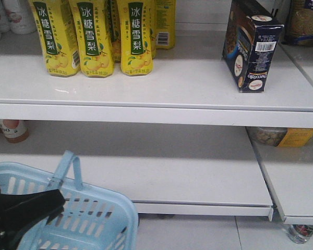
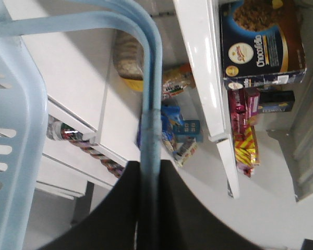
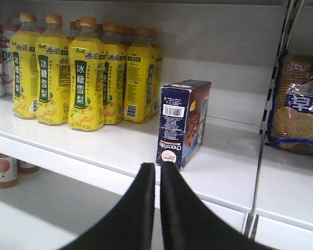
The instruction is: Left arm holds basket, right arm returns cookies
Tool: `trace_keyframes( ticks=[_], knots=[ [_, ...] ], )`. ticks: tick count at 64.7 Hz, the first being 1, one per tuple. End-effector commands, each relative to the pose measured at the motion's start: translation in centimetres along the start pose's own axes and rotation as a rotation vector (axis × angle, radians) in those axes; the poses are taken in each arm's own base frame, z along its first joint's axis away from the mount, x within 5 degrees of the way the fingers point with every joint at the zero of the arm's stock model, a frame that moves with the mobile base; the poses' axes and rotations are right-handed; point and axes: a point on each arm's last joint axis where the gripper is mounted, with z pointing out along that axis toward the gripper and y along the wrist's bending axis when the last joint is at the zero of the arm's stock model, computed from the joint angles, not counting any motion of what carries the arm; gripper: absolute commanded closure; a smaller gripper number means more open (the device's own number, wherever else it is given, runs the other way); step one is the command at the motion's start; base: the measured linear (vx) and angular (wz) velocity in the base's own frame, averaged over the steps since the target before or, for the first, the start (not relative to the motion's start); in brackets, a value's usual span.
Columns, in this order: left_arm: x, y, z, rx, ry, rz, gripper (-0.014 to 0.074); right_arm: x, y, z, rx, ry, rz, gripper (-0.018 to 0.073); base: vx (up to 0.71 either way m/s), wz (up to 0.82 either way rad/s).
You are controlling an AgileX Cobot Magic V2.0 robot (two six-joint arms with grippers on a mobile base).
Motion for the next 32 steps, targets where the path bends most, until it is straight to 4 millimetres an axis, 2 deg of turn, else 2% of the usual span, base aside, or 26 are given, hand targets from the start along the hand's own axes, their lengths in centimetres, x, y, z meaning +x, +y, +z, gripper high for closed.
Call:
trace_keyframes(
  ticks=[1, 32],
  knots=[
    [-0.9, -1.3, -1.1, 0.081, -0.081, 0.071, 0.0599, -1.2, 0.1, 0.0, -0.012, -0.078, -0.021, 0.0565, 0.0, 0.0],
    [-3.9, 0.4, -3.7, -0.073, -0.38, 0.106, 0.0599, -1.2, 0.1, 0.0, -0.012, -0.078, -0.021, 0.0565, 0.0, 0.0]
  ],
)
